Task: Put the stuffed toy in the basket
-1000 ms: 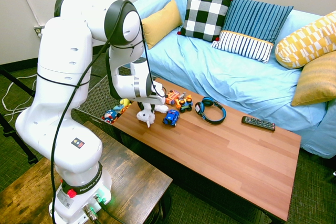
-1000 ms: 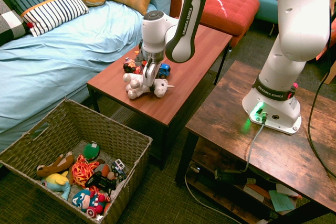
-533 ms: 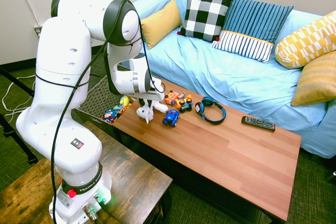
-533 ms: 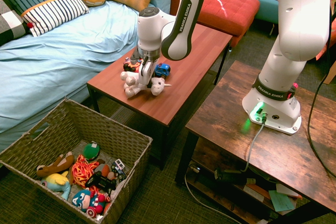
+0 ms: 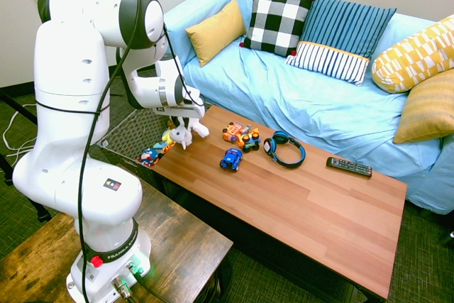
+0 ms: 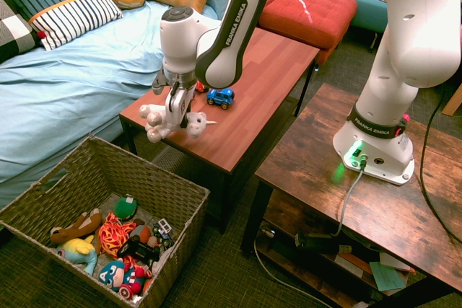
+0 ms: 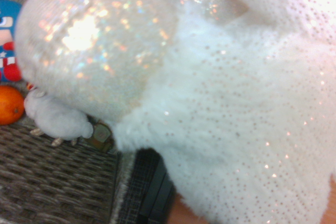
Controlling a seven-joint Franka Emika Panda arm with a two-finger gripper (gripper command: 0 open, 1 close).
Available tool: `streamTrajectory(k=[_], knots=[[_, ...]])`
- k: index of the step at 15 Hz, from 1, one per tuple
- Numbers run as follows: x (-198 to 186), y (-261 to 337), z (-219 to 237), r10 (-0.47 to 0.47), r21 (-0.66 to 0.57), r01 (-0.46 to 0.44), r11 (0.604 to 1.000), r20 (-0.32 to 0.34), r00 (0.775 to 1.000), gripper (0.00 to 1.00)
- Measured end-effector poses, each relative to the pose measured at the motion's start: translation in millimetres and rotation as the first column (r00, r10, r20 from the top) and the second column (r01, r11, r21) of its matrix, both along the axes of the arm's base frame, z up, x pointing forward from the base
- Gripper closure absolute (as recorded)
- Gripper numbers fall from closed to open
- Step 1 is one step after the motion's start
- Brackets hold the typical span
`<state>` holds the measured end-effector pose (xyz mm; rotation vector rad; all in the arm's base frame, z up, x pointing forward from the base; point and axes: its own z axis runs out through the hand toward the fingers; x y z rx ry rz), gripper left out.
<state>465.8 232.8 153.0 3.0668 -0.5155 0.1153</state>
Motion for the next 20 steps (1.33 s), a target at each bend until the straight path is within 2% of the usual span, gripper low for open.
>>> streamTrajectory(k=[11, 20], knots=[[8, 86, -16, 0.119, -0.037, -0.119, 0.992, -0.002, 0.993, 1.0], [22, 133, -47, 0.189, -0.061, -0.19, 0.98, -0.012, 0.982, 1.0]])
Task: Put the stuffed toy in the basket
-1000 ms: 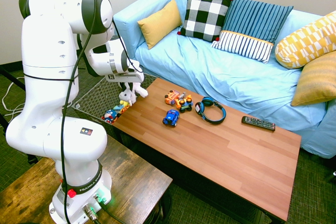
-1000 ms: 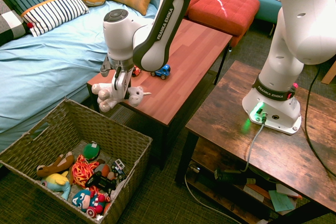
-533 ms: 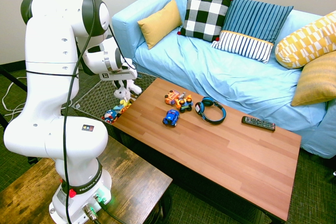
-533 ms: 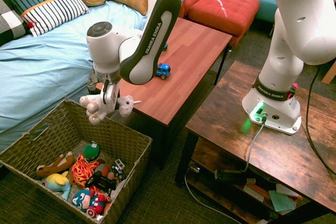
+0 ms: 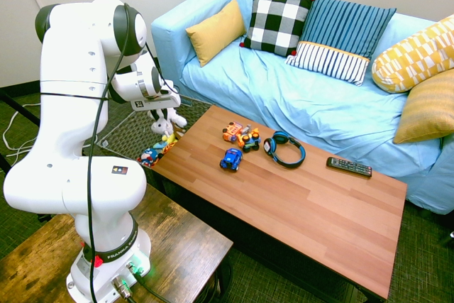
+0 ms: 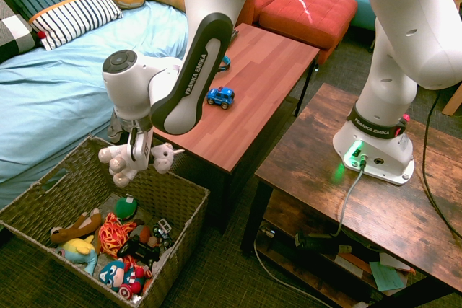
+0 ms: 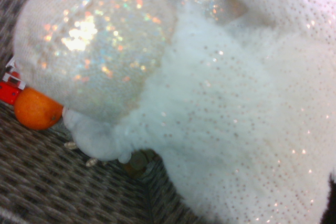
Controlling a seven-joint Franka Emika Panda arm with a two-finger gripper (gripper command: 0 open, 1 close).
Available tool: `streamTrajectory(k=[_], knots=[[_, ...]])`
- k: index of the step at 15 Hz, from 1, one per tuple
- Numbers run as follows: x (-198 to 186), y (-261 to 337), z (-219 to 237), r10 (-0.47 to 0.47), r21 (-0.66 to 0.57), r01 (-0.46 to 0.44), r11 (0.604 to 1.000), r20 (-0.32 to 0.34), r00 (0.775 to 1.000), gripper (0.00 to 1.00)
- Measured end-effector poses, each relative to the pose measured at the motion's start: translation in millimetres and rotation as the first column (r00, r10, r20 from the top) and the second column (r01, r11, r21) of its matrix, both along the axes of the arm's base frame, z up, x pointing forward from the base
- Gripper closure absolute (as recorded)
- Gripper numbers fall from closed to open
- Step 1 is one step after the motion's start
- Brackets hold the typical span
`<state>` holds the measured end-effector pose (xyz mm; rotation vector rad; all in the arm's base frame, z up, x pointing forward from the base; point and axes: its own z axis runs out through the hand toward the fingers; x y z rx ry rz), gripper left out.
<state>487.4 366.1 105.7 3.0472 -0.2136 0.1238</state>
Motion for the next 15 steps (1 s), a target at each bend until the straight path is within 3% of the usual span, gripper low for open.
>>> streamTrajectory(k=[5, 6, 15], knots=[[11, 20, -24, 0.005, 0.001, -0.005, 1.0, -0.009, 1.0, 1.0], [15, 21, -26, 0.001, 0.002, -0.001, 1.0, -0.011, 1.0, 0.0], [23, 29, -29, -0.011, -0.001, 0.011, 1.0, -0.014, 1.0, 0.0]])
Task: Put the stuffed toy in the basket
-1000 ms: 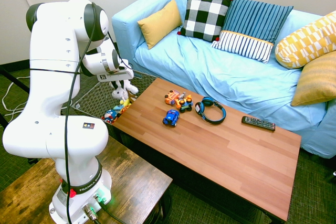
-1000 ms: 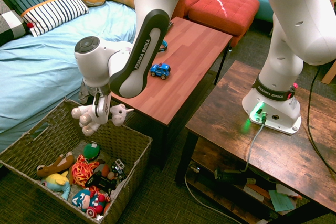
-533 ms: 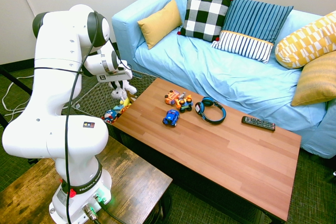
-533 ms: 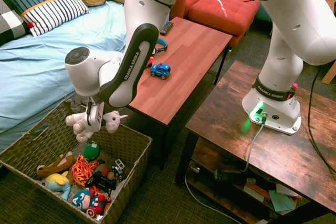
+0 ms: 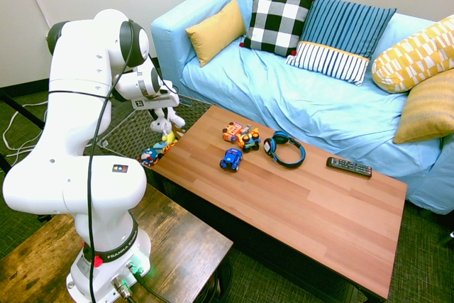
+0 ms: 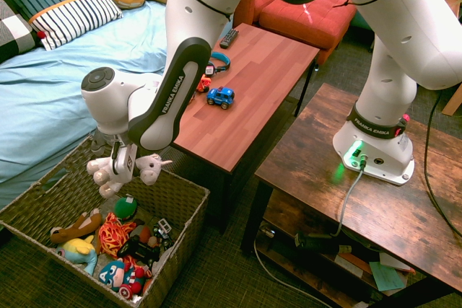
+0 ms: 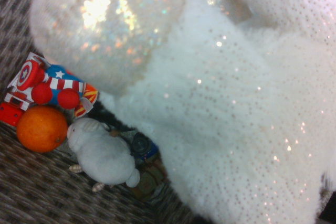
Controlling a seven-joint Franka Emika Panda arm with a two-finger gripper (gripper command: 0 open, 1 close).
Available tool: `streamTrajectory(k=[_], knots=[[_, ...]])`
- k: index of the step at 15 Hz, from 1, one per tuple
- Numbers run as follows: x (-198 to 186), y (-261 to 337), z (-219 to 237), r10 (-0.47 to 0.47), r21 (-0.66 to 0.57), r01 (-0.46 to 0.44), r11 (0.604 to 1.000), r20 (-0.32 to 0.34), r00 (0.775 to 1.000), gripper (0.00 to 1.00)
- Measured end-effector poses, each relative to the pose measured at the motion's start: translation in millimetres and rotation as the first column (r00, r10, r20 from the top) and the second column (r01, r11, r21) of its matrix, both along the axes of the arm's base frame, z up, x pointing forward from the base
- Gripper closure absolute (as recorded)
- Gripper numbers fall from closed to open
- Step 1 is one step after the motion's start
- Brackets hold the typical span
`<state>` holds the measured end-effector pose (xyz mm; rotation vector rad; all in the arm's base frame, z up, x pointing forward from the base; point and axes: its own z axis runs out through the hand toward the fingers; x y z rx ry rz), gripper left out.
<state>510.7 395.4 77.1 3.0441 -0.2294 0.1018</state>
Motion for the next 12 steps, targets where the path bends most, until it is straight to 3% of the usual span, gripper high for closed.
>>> streamTrajectory(k=[8, 12], knots=[[-1, -2, 3, -0.002, -0.008, 0.002, 1.0, 0.005, 1.0, 0.0], [-11, -30, 41, -0.042, -0.035, 0.043, 0.998, 0.035, 0.999, 0.0]])
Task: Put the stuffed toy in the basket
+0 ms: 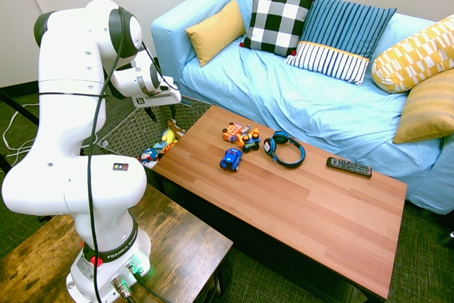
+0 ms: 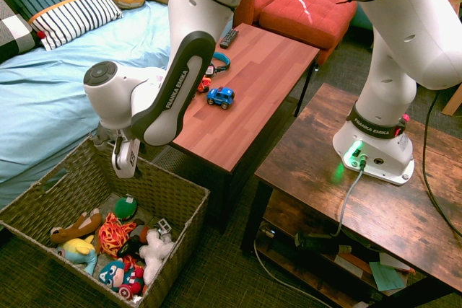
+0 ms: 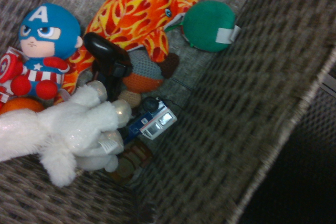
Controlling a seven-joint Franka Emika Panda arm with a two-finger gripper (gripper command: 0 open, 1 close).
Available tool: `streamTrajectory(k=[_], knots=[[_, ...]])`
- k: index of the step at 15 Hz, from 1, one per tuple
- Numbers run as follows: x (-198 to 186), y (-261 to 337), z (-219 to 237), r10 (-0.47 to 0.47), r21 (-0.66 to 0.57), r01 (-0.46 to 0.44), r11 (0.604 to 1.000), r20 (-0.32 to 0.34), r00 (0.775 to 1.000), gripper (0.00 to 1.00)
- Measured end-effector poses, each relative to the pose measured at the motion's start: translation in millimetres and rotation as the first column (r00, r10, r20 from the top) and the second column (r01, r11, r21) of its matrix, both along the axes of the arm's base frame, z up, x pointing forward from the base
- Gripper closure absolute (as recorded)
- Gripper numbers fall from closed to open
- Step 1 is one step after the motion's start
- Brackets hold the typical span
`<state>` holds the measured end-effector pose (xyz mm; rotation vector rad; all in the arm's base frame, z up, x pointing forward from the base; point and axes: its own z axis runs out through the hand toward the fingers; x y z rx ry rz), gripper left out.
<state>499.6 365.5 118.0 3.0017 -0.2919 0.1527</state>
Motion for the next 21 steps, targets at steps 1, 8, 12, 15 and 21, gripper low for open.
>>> streamTrajectory(k=[1, 8, 12, 15, 21], knots=[[-3, -14, 14, -0.02, -0.002, 0.02, 1.0, 0.008, 1.0, 0.0], [-25, -144, 109, -0.231, 0.031, 0.229, 0.973, 0.064, 0.971, 0.0], [-32, -215, 160, -0.36, 0.075, 0.354, 0.932, 0.105, 0.927, 0.0], [-39, -246, 184, -0.435, 0.088, 0.427, 0.9, 0.1, 0.895, 0.0], [-45, -231, 194, -0.428, 0.107, 0.418, 0.902, 0.093, 0.899, 0.0]])
